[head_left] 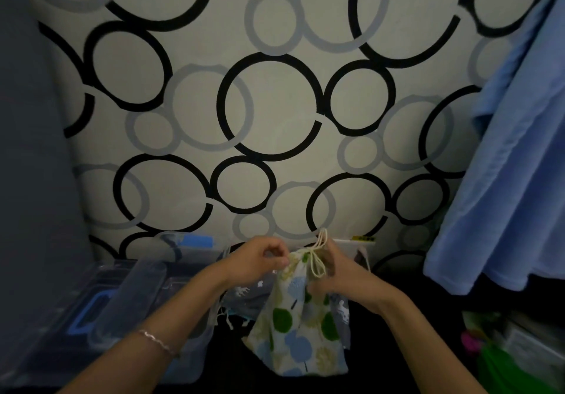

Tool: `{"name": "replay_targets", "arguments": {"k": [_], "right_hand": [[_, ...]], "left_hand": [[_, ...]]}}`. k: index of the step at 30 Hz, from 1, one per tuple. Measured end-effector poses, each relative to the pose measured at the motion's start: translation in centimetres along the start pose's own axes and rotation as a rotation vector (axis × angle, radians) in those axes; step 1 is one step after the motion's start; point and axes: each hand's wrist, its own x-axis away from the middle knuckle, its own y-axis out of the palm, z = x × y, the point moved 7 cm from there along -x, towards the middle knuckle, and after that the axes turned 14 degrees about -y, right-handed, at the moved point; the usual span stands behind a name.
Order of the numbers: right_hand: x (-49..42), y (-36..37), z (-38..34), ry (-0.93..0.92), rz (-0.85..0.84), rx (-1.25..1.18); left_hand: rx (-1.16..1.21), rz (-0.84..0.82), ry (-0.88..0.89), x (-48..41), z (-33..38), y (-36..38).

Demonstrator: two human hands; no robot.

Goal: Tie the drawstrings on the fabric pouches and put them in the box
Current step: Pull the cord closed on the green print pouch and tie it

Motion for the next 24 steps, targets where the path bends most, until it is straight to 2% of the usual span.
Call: {"name": "replay_targets", "arguments": {"k": [2,5,7,9,10,12,14,15,17,20,24], "right_hand": [[-0.5,-0.5,-0.5,-0.034,0.099,0.142],[-1.3,-1.3,-3.0,-0.118,0.224,0.149],[-1.7,-1.7,-4.7,-0.160,0.269,0.105],[-2.2,-2.0,-6.5,-0.194,0.298,0.027],[-2.6,-2.0,-7.5,-0.219,0.312,-0.002],[-3.3,-2.4,-9.6,-0.291,0.364,-0.012],[-3.9,-2.4,-12.3,-0.366,0.400,-0.004],[-4.2,-2.1,-13.6,-0.405,0.403,-0.006],[-4.7,-1.1,-16.5,-0.481,0.387,-0.034],[-5.0,0.6,-20.7,-0.592,0.342,-0.116],[-5.9,3.2,-23.8,-0.665,0.255,-0.193]], "left_hand": [[0.021,0.018,0.014,0.2,0.7,-0.4],[0.141,0.106,0.002,0.8,1.0,-1.8],[0.262,0.150,-0.122,1.2,-0.1,-2.9],[0.370,0.106,-0.329,2.0,-2.0,-3.3],[0.443,0.023,-0.442,2.8,-3.0,-3.1],[0.549,-0.275,-0.598,4.9,-3.9,-1.7],[0.567,-0.582,-0.612,7.1,-3.8,-0.5],[0.591,-0.673,-0.601,7.9,-3.7,-0.4],[0.757,-0.754,-0.609,8.9,-3.5,-0.5],[1.124,-0.722,-0.560,8.7,-2.0,-1.6],[1.295,-0.492,-0.367,7.8,-0.1,-4.4]]}}
